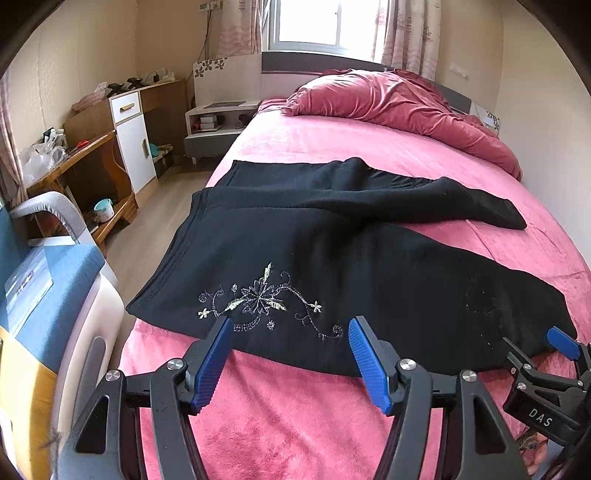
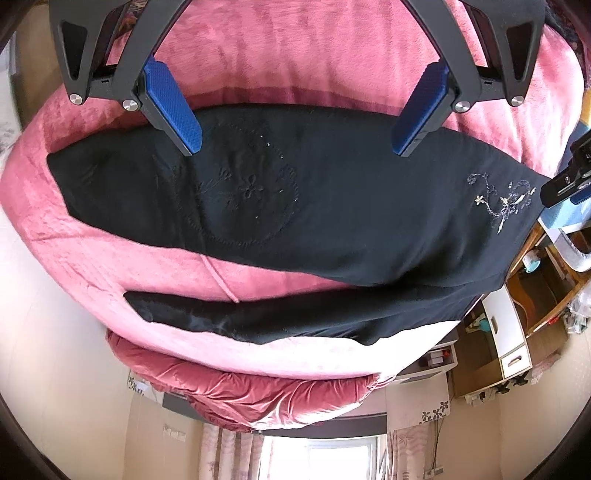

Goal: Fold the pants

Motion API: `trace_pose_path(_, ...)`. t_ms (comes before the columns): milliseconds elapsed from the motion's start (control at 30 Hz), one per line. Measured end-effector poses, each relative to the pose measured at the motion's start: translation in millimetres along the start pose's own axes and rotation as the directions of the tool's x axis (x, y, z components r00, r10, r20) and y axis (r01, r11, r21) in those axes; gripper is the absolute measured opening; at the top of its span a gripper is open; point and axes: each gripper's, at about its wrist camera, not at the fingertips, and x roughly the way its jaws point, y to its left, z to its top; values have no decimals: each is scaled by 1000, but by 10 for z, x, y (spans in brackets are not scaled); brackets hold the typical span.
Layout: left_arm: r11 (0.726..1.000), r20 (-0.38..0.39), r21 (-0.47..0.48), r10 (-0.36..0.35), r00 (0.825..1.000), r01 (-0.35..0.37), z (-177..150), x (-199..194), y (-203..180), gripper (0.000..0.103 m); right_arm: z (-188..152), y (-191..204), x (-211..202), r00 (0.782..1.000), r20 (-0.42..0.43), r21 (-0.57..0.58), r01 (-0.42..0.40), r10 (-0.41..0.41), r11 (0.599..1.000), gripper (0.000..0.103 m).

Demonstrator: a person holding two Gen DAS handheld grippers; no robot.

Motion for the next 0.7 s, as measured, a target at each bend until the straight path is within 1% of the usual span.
trace_pose_path(167,1000,-13,-3,2,1000,-2,-12,22,12,66,24,35,-80,999,32,-24,5,-4,1000,103)
trace_pose_path(367,1000,-31,-12,-2,1000,2,-22,54,21,66,32,53,-110,999,48,-38,4,-2,999,103)
trace_pose_path(600,1000,-46,-17,-9,999,8,-49,106,48,66,26,10,-79,999,42,-27,3,-2,1000,103)
trace_pose_path(633,1000,-53,-18,-15,998,14,-57,128,56,66,23,3,-68,999,38,-25,2,-1,1000,103)
trace_pose_path(700,998,-80,-28,-50,996,48,-79,190,103,66,13,-48,-23,1000,15,-2,-17,17,1000,103)
